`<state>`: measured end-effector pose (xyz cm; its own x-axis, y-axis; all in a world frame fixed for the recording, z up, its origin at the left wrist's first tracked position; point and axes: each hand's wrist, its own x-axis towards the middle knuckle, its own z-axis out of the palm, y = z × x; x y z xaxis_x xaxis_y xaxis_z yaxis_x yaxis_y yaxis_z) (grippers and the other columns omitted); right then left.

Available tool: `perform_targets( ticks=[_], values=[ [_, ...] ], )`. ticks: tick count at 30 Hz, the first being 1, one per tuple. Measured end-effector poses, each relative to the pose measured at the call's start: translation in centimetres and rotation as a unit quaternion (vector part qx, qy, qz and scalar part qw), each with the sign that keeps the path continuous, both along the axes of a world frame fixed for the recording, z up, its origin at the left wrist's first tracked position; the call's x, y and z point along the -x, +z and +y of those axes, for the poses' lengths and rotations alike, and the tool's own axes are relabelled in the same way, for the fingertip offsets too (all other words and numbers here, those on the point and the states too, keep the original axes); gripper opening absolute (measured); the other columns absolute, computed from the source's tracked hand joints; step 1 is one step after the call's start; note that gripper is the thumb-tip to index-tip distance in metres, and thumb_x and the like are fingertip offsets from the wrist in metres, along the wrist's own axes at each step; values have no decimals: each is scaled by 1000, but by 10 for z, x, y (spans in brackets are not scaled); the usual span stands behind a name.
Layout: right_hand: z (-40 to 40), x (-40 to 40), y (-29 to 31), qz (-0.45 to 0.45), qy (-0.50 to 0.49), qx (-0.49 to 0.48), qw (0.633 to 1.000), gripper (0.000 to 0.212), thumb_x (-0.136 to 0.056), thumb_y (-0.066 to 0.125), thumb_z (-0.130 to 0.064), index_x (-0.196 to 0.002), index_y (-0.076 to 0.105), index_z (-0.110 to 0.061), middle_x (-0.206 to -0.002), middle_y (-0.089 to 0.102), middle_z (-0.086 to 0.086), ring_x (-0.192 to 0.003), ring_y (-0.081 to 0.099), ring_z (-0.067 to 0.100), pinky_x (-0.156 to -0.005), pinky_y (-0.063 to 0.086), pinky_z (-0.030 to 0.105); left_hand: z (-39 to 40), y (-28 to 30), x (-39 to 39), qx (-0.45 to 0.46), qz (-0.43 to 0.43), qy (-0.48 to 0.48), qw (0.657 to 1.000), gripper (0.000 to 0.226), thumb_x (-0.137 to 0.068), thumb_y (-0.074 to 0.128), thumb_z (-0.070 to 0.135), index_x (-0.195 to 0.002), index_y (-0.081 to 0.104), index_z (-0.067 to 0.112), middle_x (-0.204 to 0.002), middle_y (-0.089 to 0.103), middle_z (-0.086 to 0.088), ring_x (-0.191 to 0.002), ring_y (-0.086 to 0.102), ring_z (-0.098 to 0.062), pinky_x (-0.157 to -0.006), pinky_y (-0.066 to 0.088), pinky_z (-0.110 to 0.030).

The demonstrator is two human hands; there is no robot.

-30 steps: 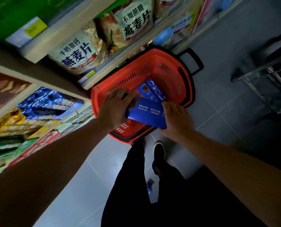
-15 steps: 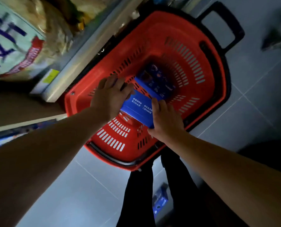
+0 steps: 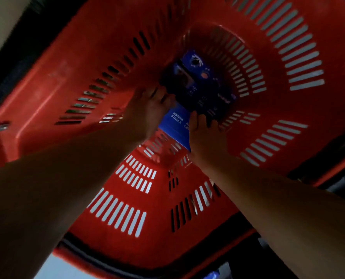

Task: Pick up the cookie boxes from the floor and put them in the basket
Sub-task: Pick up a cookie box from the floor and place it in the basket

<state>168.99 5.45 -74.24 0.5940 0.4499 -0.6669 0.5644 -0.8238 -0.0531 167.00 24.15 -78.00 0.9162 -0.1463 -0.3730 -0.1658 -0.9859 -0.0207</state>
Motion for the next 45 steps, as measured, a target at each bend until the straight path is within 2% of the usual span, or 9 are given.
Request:
perform_targets(
  ticks=[5, 8, 13, 17, 22, 31, 37, 42, 45],
  values=[
    [8, -3, -47, -1, -11, 20, 1000, 94, -91, 64, -36, -154, 0, -7, -148, 27, 14, -122, 44, 35, -83, 50, 45, -3, -54, -6, 17, 29, 5, 999, 62, -91, 5, 22, -141, 38, 8, -143, 42, -24, -136, 34, -45, -108, 33, -56],
    [11, -4, -63, -11, -1, 21, 1000, 92, -90, 64, -36, -154, 4, -9, -146, 30, 13, -124, 42, 35, -89, 46, 48, -3, -72, -2, -2, -17, 22, 1000, 51, -96, 19, 26, -140, 44, 18, -145, 44, -17, -131, 42, -40, -102, 42, -51],
    [14, -14, -54, 5, 0, 35, 999, 91, -86, 68, -37, -152, 10, -12, -147, 31, 11, -130, 38, 36, -95, 41, 48, -9, -64, 0, 37, -17, 94, 995, 53, -90, 34, 22, -143, 42, 20, -147, 42, -14, -130, 41, -41, -106, 35, -52],
    [5, -17, 0, 6, 17, 29, 999, 93, -79, 75, -39, -150, 20, -13, -146, 33, 13, -130, 38, 36, -97, 41, 47, -10, -3, 17, 91, 9, 131, 987, 66, -74, 65, 14, -137, 47, 23, -143, 45, -13, -128, 44, -42, -105, 38, -51],
    [-7, -19, 101, 16, 21, 9, 1000, 91, -80, 73, -46, -149, 24, -13, -147, 35, 12, -133, 36, 34, -103, 38, 45, -16, 108, 42, 132, 26, 148, 980, 79, -70, 75, 22, -141, 40, 19, -139, 50, -18, -124, 47, -41, -101, 42, -49],
    [-56, 51, 283, 8, -41, -35, 999, 76, -81, 70, -43, -141, 34, -13, -139, 43, 12, -127, 41, 33, -101, 39, 44, -61, 305, 101, 194, 49, 135, 970, 71, -75, 46, 43, -134, 49, 2, -132, 54, -21, -123, 50, -37, -107, 38, -45],
    [-61, 123, 328, 0, -147, -41, 988, 73, -75, 74, -46, -133, 41, -16, -130, 49, 9, -121, 48, 32, -99, 45, 46, -75, 363, 144, 260, 38, 113, 958, 63, -77, 72, 29, -132, 52, 6, -129, 56, -16, -120, 53, -35, -105, 41, -43],
    [-69, 189, 356, 13, -271, -50, 961, 68, -80, 67, -43, -138, 41, -18, -136, 46, 6, -128, 43, 32, -104, 40, 45, -73, 388, 175, 288, 22, 44, 956, 59, -74, 74, 23, -128, 57, 4, -123, 60, -18, -114, 56, -37, -101, 43, -41],
    [-83, 227, 369, 25, -314, -38, 948, 67, -82, 65, -38, -139, 40, -15, -139, 43, 7, -130, 40, 31, -104, 39, 43, -78, 394, 188, 262, 60, 4, 963, 61, -77, 63, 36, -130, 56, 5, -127, 59, -16, -117, 54, -36, -103, 42, -41]
  ],
)
